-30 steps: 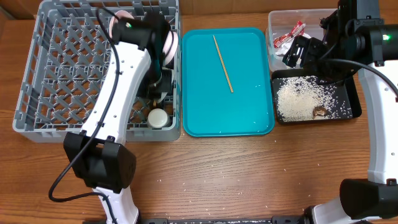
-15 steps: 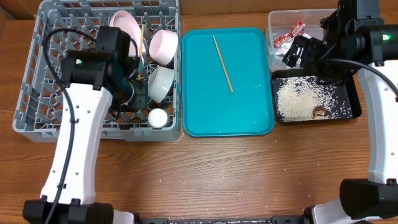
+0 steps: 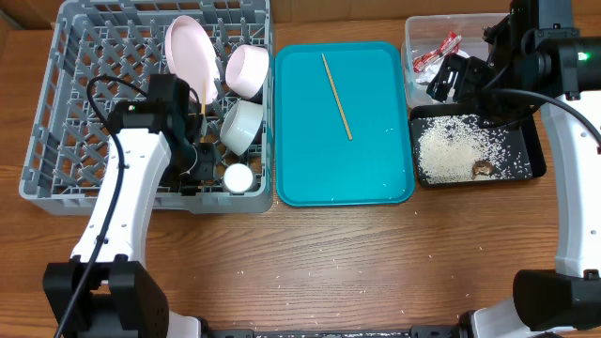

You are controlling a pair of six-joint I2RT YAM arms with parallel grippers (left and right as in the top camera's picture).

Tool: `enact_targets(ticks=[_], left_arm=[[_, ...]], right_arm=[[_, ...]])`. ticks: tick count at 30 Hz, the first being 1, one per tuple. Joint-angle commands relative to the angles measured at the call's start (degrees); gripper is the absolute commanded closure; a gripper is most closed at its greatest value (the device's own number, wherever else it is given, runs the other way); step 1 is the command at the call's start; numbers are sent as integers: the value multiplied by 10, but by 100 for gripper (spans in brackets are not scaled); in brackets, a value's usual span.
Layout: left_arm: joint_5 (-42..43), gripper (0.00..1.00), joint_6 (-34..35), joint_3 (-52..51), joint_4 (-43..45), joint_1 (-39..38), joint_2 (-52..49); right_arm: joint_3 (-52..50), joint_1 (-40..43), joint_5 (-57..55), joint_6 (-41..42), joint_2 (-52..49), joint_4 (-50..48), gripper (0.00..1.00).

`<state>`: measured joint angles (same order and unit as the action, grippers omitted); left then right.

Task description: Sort waste into correct bins and load items into the dishwasher

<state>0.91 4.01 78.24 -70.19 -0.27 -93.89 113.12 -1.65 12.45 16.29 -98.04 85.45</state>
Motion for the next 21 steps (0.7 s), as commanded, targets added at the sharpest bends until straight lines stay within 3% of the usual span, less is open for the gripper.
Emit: enact_targets(ticks=[1, 4, 5, 8, 9, 10, 11, 16, 21], left_arm=[[6, 96, -25, -34, 24, 3, 2], [4, 96, -28, -55, 43, 3, 2], [4, 91, -28, -58, 47, 3, 2], [4, 46, -27, -58, 47, 3, 2], [4, 16, -27, -56, 46, 3, 2], [3, 4, -27, -53, 45, 3, 2], [0, 0, -26, -50, 43, 3, 2], [5, 1, 12, 26, 7, 2, 3], [38, 14, 16, 163, -53, -25, 3]], right_arm=[[-2, -3, -4, -2, 5, -2, 0], [-2, -3, -4, -2, 5, -2, 0], [-2, -3, -4, -2, 5, -2, 0], [-2, -3, -4, -2, 5, -2, 0], [-2, -3, -4, -2, 5, -2, 0], [-2, -3, -4, -2, 5, -2, 0], [-2, -3, -4, -2, 5, -2, 0], [-2, -3, -4, -2, 5, -2, 0], [-2, -3, -4, -2, 5, -2, 0]])
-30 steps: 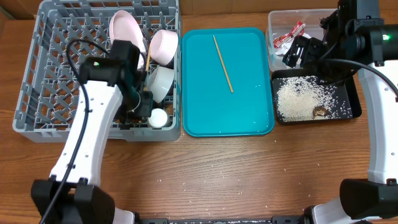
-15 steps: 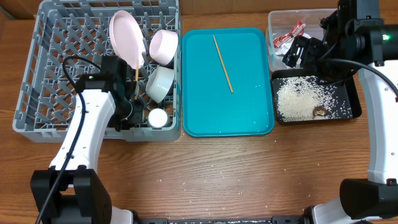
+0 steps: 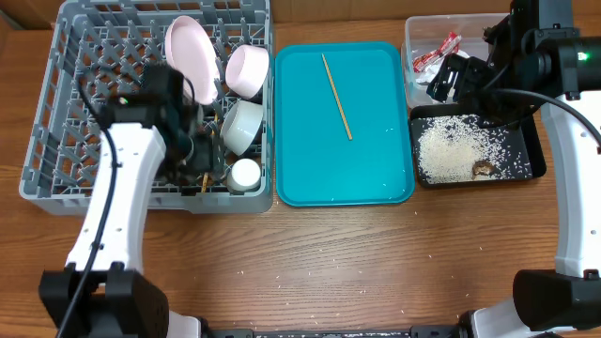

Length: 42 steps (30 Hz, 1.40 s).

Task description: Sort waste into correct bins and load items into the dishwasher

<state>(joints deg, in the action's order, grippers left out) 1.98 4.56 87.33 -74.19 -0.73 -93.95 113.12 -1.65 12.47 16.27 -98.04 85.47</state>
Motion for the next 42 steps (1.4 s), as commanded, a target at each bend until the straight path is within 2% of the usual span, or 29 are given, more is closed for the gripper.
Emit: enact_targets(ticks=[1, 5, 9, 17, 20, 23, 26, 33, 37, 39, 42], left_arm=[[26, 15, 16, 96, -22, -32, 3], [24, 14, 66, 145, -6, -93, 3], [-22, 10, 196, 143, 42, -163, -22], [-50, 8, 326, 152, 173, -254, -202], [-26, 11, 369, 160, 223, -268, -266], [9, 16, 385, 168, 283, -280, -311], [-6, 17, 392, 170, 322, -297, -331], [-85, 17, 377, 170, 356, -327, -345], [-84, 23, 375, 170, 376, -332, -372], [-84, 30, 374, 170, 377, -332, -386], [-93, 32, 372, 170, 376, -332, -397]], right_arm=[[-2, -3, -4, -2, 5, -3, 0], [-2, -3, -4, -2, 5, -3, 0], [-2, -3, -4, -2, 5, -3, 0], [-2, -3, -4, -2, 5, -3, 0], [-2, -3, -4, -2, 5, -3, 0], [-2, -3, -4, -2, 5, -3, 0], [-2, -3, -4, -2, 5, -3, 0], [-2, -3, -4, -2, 5, -3, 0], [-2, -3, -4, -2, 5, -3, 0], [-2, -3, -4, -2, 5, -3, 0], [-2, -3, -4, -2, 5, -3, 0]])
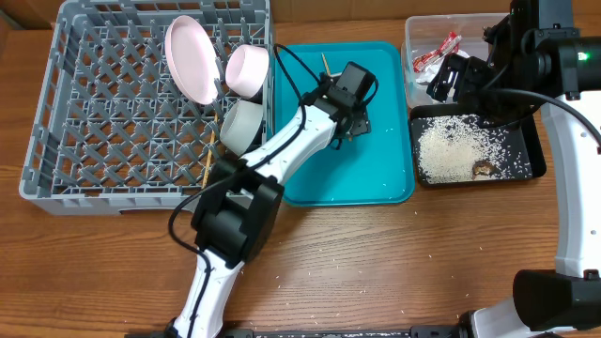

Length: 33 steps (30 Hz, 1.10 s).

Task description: Sort waste into correct bins and load items into the dishwasher

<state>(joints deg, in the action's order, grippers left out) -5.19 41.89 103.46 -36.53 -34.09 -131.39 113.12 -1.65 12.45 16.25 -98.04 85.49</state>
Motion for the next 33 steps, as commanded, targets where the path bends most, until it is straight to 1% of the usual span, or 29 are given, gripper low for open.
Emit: enact_targets(ticks=[1, 5, 8, 9, 12, 13, 14, 18, 20, 23, 25, 27, 30, 31, 32, 33], left_arm=[[-28, 32, -2, 9, -1, 2, -24], [-43, 33, -13, 9, 9, -2, -24], [-43, 38, -39, 9, 13, -5, -24], [-44, 41, -44, 8, 11, -6, -24], [-47, 47, -46, 8, -8, -12, -27], [-49, 52, -47, 8, -16, -16, -33], [-49, 53, -47, 8, -18, -19, -41], [-41, 55, -51, 8, -17, -24, -77], [-22, 67, -50, 9, -18, -23, -99], [-12, 86, -50, 15, -26, -13, -101], [-7, 96, -50, 24, -42, -8, -101], [-6, 96, -50, 40, -73, -4, -100], [2, 96, -51, 90, -144, 7, -99], [10, 96, -52, 117, -179, 12, -98], [38, 96, -77, 172, -243, 25, -92], [56, 96, -99, 206, -281, 33, -87]], right_arm=[[-2, -3, -4, -2, 5, -3, 0], [-2, -3, -4, -2, 5, -3, 0], [-2, -3, -4, -2, 5, -3, 0], [-2, -3, -4, -2, 5, -3, 0], [-2, -3, -4, -2, 5, -3, 0], [-2, -3, -4, -2, 5, -3, 0], [-2, -3, -4, -2, 5, -3, 0], [-2, -3, -4, -2, 5, -3, 0], [-2, -3, -4, -2, 5, -3, 0], [-2, -3, -4, -2, 5, -3, 0], [-2, -3, -4, -2, 5, -3, 0], [-2, -3, -4, -2, 5, -3, 0], [-2, -3, -4, -2, 5, -3, 0], [-2, -3, -4, -2, 5, -3, 0], [-2, -3, -4, -2, 5, -3, 0], [-2, -3, -4, -2, 5, -3, 0]])
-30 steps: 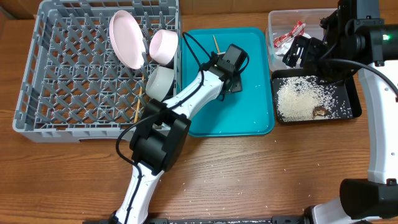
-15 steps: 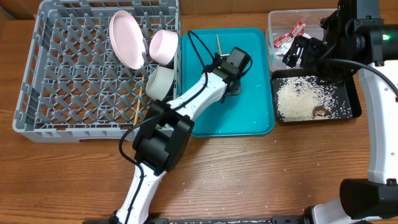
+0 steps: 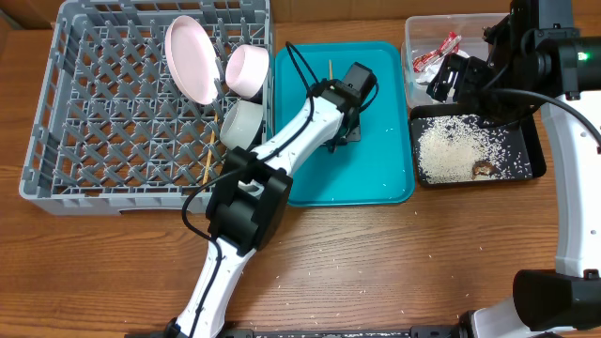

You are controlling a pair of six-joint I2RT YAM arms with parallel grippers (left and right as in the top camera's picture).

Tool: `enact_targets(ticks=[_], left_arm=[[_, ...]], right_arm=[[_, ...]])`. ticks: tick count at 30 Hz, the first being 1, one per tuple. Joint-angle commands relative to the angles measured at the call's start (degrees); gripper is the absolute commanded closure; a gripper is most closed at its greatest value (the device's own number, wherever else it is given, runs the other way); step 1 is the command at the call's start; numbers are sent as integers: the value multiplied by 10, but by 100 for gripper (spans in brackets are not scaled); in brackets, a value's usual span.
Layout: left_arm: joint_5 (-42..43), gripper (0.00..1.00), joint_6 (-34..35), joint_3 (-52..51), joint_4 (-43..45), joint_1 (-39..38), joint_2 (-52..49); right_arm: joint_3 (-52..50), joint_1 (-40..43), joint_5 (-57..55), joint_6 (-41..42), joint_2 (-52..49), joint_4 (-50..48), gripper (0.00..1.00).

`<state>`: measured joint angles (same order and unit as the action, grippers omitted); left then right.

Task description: Sort waste into correct bins and load items into the dishwasher

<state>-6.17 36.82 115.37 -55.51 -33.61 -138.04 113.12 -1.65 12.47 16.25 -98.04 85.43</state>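
A teal tray (image 3: 385,169) lies mid-table in the overhead view. My left gripper (image 3: 342,130) hangs low over it, right on a wooden chopstick (image 3: 331,69); only the stick's far end shows, and the fingers are hidden under the wrist. A grey dish rack (image 3: 84,122) on the left holds a pink plate (image 3: 188,58), a pink bowl (image 3: 247,69), a white bowl (image 3: 239,124) and a second chopstick (image 3: 208,160). My right gripper (image 3: 443,83) hovers at the clear bin (image 3: 423,33); its jaws cannot be made out.
The clear bin holds a red-and-white wrapper (image 3: 438,53). In front of it a black tray (image 3: 531,150) carries spilled rice (image 3: 451,150) and a brown scrap (image 3: 484,168). Stray rice grains dot the wooden table near the front edge.
My left gripper has shifted slightly left and toward the front over the tray, now sitting on the chopstick's middle. The chopstick in the rack and the right arm are unchanged.
My left gripper was down in the rack beside the white bowl, with a chopstick showing at it. Then it sat lower in the same corner. Later a chopstick lay in the rack and the gripper was over the teal tray, where it now covers the other chopstick.
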Motion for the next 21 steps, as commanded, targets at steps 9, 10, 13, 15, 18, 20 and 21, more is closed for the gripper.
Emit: enact_targets(ticks=[9, 10, 13, 15, 18, 20, 21], left_arm=[[81, 96, -162, 343, -370, 87, 39], [59, 96, -172, 349, -404, 93, 58], [62, 96, -208, 328, -413, 105, 102], [70, 96, -226, 307, -413, 111, 136], [19, 96, -210, 218, -413, 116, 225], [-29, 96, -189, 151, -413, 123, 280], [-49, 96, -182, 111, -413, 131, 309]], right_arm=[[-2, -3, -4, -2, 5, -2, 0], [-2, -3, -4, -2, 5, -2, 0], [-2, -3, -4, -2, 5, -2, 0], [-2, -3, -4, -2, 5, -2, 0], [-2, -3, -4, -2, 5, -2, 0], [-2, -3, -4, -2, 5, -2, 0], [-2, -3, -4, -2, 5, -2, 0]])
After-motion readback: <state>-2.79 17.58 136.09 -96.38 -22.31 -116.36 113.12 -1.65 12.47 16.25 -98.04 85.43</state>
